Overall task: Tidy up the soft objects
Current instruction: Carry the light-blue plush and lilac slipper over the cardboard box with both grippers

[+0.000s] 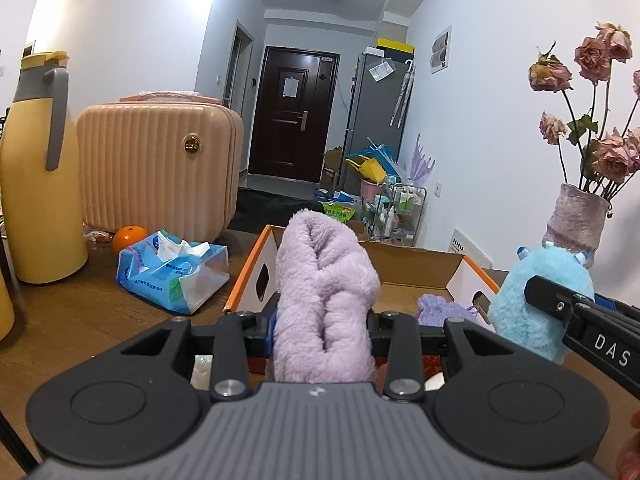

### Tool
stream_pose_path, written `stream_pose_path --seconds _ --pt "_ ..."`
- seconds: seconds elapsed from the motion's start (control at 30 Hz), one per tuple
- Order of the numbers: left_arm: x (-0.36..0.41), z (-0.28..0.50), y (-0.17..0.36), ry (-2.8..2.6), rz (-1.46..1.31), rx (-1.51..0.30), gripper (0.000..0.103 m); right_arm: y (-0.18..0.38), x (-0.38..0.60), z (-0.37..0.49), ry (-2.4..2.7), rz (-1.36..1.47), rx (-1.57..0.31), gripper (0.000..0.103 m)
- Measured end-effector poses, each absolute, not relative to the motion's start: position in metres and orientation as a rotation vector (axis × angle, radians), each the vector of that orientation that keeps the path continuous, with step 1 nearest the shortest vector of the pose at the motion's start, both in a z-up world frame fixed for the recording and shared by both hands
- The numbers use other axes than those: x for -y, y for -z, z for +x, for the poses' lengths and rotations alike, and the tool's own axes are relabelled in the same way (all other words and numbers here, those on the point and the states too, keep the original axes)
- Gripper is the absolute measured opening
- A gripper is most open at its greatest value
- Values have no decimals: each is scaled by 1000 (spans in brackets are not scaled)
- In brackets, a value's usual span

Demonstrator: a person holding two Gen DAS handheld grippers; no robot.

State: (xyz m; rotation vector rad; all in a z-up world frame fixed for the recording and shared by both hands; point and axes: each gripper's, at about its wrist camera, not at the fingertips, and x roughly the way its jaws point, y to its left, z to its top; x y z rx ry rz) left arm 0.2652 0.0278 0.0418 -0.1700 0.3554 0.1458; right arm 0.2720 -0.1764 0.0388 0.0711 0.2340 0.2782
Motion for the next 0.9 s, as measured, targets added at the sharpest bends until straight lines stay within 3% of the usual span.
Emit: stream_pose_path --seconds 0.9 --pt "-38 328 -38 -181 -189 -365 36 -34 169 337 -247 71 -280 32"
